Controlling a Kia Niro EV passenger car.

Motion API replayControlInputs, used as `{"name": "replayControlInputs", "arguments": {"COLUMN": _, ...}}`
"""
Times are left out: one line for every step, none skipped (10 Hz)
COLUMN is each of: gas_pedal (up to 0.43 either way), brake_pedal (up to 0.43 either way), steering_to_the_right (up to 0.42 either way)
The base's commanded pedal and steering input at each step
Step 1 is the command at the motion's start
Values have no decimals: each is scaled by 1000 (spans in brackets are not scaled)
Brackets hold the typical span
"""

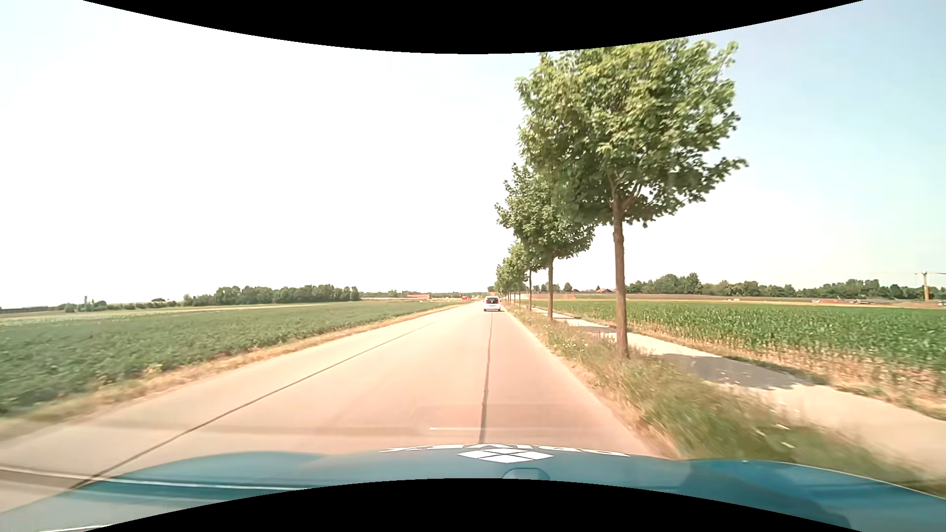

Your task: Follow the waypoints while adhering to traffic rules and regulations

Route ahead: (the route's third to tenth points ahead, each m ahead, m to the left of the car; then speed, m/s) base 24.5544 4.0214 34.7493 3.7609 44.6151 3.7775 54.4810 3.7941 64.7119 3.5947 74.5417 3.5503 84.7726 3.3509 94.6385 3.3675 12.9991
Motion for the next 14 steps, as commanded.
{"name": "replayControlInputs", "arguments": {"gas_pedal": 98, "brake_pedal": 0, "steering_to_the_right": -1}}
{"name": "replayControlInputs", "arguments": {"gas_pedal": 98, "brake_pedal": 0, "steering_to_the_right": 0}}
{"name": "replayControlInputs", "arguments": {"gas_pedal": 98, "brake_pedal": 0, "steering_to_the_right": 0}}
{"name": "replayControlInputs", "arguments": {"gas_pedal": 98, "brake_pedal": 0, "steering_to_the_right": 0}}
{"name": "replayControlInputs", "arguments": {"gas_pedal": 98, "brake_pedal": 0, "steering_to_the_right": 0}}
{"name": "replayControlInputs", "arguments": {"gas_pedal": 98, "brake_pedal": 0, "steering_to_the_right": 0}}
{"name": "replayControlInputs", "arguments": {"gas_pedal": 98, "brake_pedal": 0, "steering_to_the_right": 0}}
{"name": "replayControlInputs", "arguments": {"gas_pedal": 87, "brake_pedal": 0, "steering_to_the_right": 0}}
{"name": "replayControlInputs", "arguments": {"gas_pedal": 87, "brake_pedal": 0, "steering_to_the_right": 0}}
{"name": "replayControlInputs", "arguments": {"gas_pedal": 87, "brake_pedal": 0, "steering_to_the_right": 0}}
{"name": "replayControlInputs", "arguments": {"gas_pedal": 87, "brake_pedal": 0, "steering_to_the_right": 0}}
{"name": "replayControlInputs", "arguments": {"gas_pedal": 87, "brake_pedal": 0, "steering_to_the_right": 0}}
{"name": "replayControlInputs", "arguments": {"gas_pedal": 87, "brake_pedal": 0, "steering_to_the_right": 0}}
{"name": "replayControlInputs", "arguments": {"gas_pedal": 87, "brake_pedal": 0, "steering_to_the_right": 0}}
